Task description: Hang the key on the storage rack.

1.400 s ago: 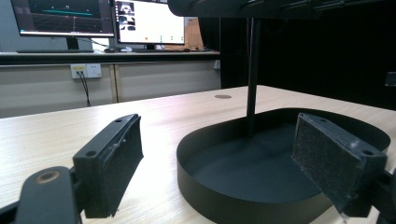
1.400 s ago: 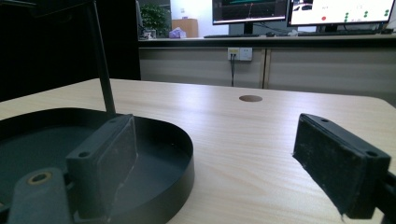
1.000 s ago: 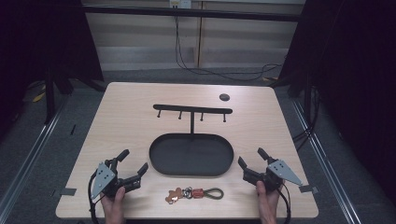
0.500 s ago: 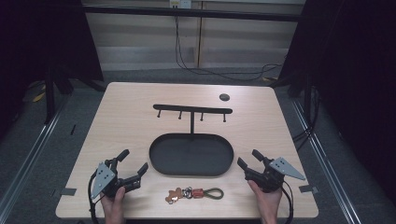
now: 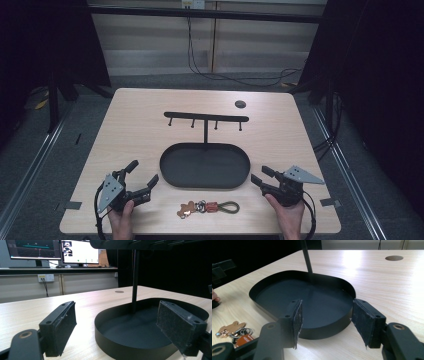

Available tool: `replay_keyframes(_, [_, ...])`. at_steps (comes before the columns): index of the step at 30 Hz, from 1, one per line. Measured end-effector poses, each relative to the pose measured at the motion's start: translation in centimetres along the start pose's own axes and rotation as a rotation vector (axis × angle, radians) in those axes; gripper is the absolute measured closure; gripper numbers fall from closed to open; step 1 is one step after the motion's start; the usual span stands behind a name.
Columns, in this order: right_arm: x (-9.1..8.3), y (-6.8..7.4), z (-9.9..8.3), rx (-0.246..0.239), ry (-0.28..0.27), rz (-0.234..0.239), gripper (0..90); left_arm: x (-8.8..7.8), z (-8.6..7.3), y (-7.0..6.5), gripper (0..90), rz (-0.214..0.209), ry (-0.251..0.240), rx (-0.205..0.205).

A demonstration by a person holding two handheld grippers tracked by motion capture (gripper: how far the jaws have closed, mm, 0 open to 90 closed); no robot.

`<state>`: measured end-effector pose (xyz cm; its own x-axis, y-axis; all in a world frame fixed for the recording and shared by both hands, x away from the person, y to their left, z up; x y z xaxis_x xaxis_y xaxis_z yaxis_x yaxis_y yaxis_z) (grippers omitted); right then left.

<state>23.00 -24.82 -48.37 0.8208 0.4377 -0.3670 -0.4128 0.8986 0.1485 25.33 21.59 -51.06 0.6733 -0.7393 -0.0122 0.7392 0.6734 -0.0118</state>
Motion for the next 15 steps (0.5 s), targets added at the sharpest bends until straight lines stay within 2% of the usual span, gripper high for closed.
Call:
replay_keyframes(2, [0.1,0.3,0.3,0.006,0.016,0.017,39.8,0.0,0.0,0.0,15.7,0.000,0.001,0.001])
replay_keyframes(5, [0.3,0.5,0.6,-0.004,0.028,0.017,38.9,0.0,0.0,0.0,15.7,-0.001,0.000,-0.001])
replay_keyframes(7, [0.5,0.8,1.1,-0.029,0.057,0.026,39.4,0.0,0.0,0.0,15.7,-0.001,0.000,-0.001])
replay_keyframes(10, [0.5,1.0,1.6,-0.068,0.072,0.005,39.8,0.0,0.0,0.0,15.7,-0.001,-0.001,-0.003])
replay_keyframes(11, [0.5,1.0,1.6,-0.068,0.072,0.005,39.8,0.0,0.0,0.0,15.7,-0.001,-0.001,-0.003])
replay_keyframes(12, [0.5,0.9,1.8,-0.068,0.077,0.004,44.5,0.0,0.0,0.0,15.7,0.000,0.000,-0.001])
replay_keyframes(15, [0.5,1.2,2.0,-0.078,0.102,0.003,45.4,0.0,0.0,0.0,15.7,0.001,0.001,0.000])
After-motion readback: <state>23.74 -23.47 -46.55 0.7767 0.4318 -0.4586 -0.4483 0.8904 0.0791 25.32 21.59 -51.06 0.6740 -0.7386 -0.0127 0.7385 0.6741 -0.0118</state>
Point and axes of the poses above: each handheld gripper's, and its own axes: x roughly forward along the jaws, z roughly out of its top, y roughly to its left, the point moved 1 cm from there along x, roughly forward along the jaws, and after that the axes turned 9 degrees about -z, right-handed, at the moved point
